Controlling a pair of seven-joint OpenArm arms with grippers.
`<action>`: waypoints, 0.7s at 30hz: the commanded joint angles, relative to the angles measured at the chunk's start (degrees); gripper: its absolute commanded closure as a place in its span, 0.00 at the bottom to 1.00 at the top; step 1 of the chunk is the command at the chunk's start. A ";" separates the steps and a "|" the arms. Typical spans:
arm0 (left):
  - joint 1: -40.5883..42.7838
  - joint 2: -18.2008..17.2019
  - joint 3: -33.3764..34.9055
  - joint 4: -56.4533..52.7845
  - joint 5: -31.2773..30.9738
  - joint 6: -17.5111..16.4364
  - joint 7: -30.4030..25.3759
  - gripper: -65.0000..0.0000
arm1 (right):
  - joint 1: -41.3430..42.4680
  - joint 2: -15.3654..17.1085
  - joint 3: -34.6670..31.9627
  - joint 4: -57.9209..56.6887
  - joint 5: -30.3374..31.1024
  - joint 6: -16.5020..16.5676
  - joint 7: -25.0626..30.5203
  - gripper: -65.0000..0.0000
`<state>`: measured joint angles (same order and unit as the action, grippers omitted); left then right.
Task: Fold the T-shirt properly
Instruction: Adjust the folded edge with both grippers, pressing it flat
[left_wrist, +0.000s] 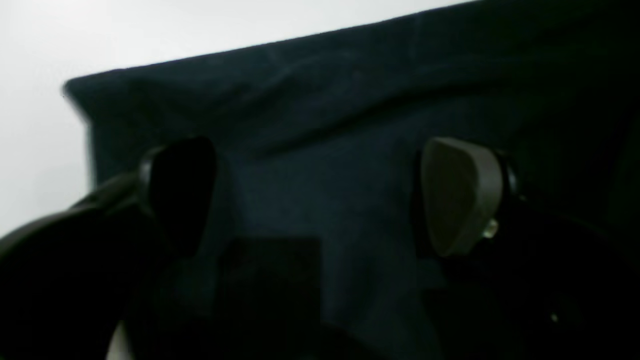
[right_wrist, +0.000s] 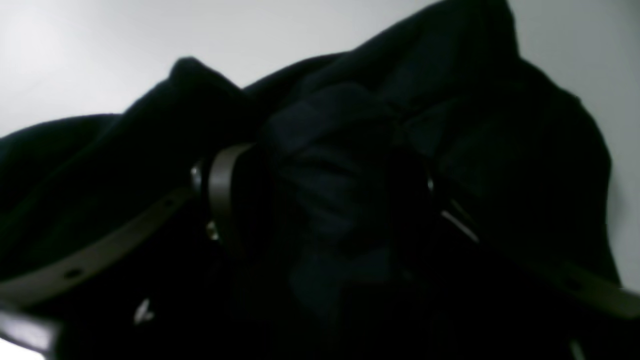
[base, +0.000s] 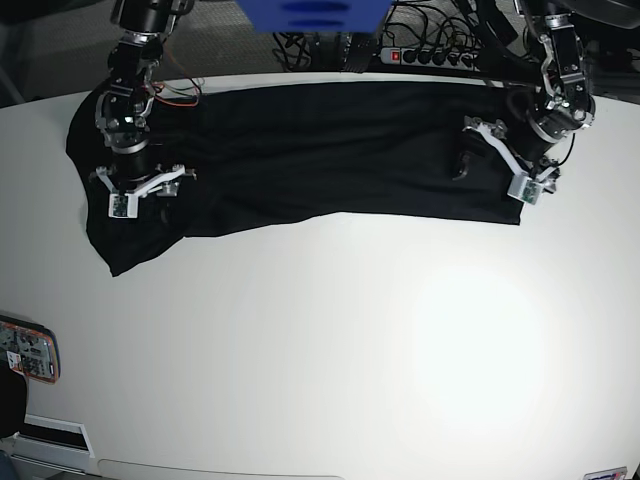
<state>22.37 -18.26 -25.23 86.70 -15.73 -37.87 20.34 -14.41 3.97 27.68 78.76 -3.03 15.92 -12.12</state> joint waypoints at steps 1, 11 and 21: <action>0.79 -1.04 -2.24 -0.85 2.85 2.39 4.59 0.03 | -0.40 0.65 1.37 -0.83 -0.71 -1.29 -4.01 0.43; 0.79 -0.95 -5.84 -0.59 2.85 2.39 4.59 0.03 | -0.40 0.65 3.22 -0.39 -0.80 -1.29 -4.01 0.43; 1.15 -0.33 -5.67 9.61 2.50 2.39 4.94 0.03 | -0.84 0.03 2.78 14.29 -0.80 -1.29 -4.54 0.43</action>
<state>24.10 -17.91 -30.55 95.11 -12.21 -35.59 26.52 -16.01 3.64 30.28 91.94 -4.60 14.79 -18.50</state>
